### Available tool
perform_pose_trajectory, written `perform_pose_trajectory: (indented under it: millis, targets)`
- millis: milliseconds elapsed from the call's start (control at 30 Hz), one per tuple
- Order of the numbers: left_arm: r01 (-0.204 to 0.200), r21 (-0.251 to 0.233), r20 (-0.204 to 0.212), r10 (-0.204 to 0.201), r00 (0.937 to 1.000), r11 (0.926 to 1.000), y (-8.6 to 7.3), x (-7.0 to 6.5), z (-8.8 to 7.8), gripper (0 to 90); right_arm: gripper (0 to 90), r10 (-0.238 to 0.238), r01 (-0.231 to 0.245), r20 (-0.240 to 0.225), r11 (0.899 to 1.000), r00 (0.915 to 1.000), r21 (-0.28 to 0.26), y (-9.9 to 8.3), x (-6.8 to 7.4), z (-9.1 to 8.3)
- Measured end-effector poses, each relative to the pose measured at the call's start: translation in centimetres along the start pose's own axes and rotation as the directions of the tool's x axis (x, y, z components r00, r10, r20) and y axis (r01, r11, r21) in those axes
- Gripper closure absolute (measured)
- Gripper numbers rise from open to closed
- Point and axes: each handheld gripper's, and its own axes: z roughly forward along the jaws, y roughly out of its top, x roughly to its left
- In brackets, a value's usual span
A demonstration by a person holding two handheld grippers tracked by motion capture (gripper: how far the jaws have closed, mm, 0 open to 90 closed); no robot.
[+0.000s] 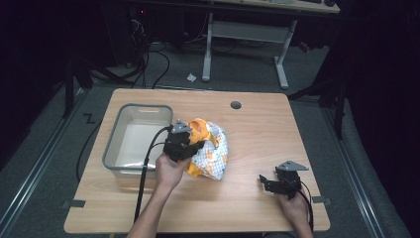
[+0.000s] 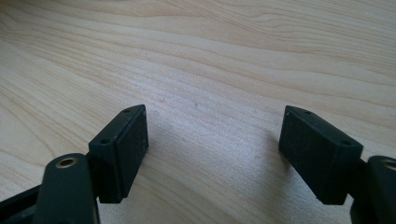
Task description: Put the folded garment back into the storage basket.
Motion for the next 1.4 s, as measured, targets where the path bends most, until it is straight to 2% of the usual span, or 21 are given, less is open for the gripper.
perform_pose_trajectory:
  millis: [133, 433, 733, 967, 1267, 1400]
  targets:
    - [0.014, -0.016, 0.003, -0.014, 0.9999, 0.9998, 0.1, 0.4, -0.8, 78.5, 24.4, 0.001, -0.001, 0.000, 1.000, 1.0000, 0.000, 0.0, 0.0, 0.0]
    - [0.006, -0.034, -0.002, -0.006, 1.0000, 0.9994, 0.7, 1.1, -2.5, 78.5, 24.4, 0.001, -0.001, -0.001, 1.000, 1.0000, 0.000, 0.0, 0.0, 0.0]
    - [0.017, -0.056, -0.001, -0.017, 0.9998, 0.9983, 0.8, 1.8, -3.6, 78.5, 24.4, 0.003, -0.003, 0.000, 1.000, 1.0000, 0.001, 0.0, 0.0, 0.0]
    - [0.020, -0.071, -0.014, -0.021, 0.9997, 0.9972, 1.2, 2.4, -4.9, 78.5, 24.4, 0.003, -0.003, 0.000, 1.000, 1.0000, 0.001, 0.0, 0.0, 0.0]
    - [0.034, -0.085, -0.046, -0.038, 0.9982, 0.9958, 1.4, 3.6, -6.4, 78.5, 24.4, 0.003, -0.003, 0.000, 1.000, 1.0000, 0.001, 0.0, 0.0, 0.0]
    - [0.029, -0.084, -0.064, -0.034, 0.9974, 0.9961, 1.4, 4.0, -7.1, 78.6, 24.4, 0.003, -0.003, 0.000, 1.000, 1.0000, 0.001, 0.0, 0.0, 0.0]
